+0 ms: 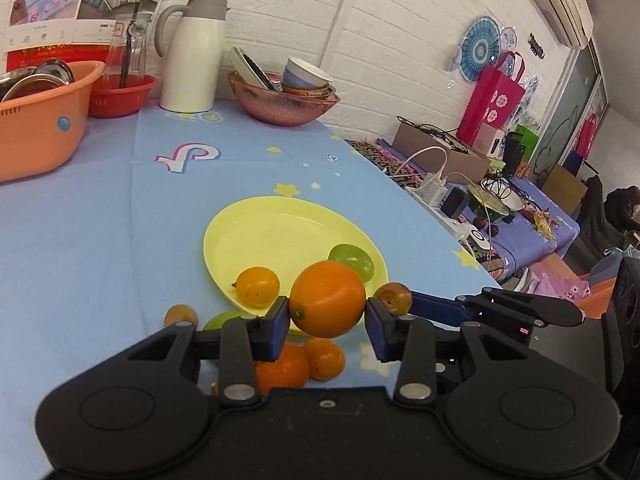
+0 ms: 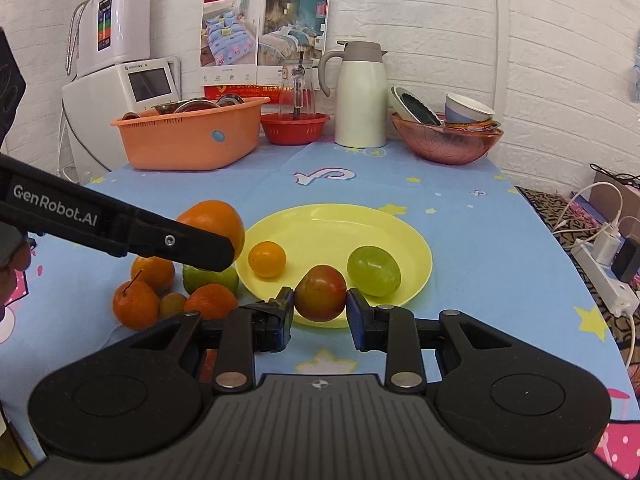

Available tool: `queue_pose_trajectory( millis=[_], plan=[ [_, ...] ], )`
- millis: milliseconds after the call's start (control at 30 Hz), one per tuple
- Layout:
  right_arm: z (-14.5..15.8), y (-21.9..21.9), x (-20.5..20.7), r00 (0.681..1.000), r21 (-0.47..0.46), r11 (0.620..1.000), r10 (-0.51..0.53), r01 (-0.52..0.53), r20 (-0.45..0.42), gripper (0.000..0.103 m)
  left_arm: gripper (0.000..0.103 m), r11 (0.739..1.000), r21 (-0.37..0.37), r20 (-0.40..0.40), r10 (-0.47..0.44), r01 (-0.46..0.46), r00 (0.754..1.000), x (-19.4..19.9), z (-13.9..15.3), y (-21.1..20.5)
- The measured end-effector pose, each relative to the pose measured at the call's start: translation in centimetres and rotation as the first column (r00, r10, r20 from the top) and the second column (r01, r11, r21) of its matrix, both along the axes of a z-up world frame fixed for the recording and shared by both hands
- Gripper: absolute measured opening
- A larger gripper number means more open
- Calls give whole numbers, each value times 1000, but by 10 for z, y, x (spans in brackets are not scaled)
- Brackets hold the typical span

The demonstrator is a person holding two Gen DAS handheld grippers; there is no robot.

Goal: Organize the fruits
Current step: 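Carry the tomato and large orange over the yellow plate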

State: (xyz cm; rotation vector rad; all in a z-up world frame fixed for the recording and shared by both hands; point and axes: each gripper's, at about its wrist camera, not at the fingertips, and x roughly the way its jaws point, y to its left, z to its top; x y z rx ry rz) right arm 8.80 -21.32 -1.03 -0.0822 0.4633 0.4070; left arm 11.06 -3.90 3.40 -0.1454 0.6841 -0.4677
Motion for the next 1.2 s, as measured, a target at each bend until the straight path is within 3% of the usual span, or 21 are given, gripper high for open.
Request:
queue_pose_trajectory(
  millis=[300, 867, 1200],
  plan=[
    [-10, 3, 22, 1000, -50, 999, -3, 2, -25, 51, 90, 1000, 12, -52, -25, 26, 998, 30, -18, -10],
    [-18, 5, 37, 999, -77, 997, 14, -18, -44, 50, 91, 999, 31, -110, -32, 35, 993, 50, -36, -14],
    [-19, 9, 33, 1000, -115, 993, 17, -19, -17, 54, 96, 999, 25, -73, -35, 37, 997, 42, -27, -12]
  ],
)
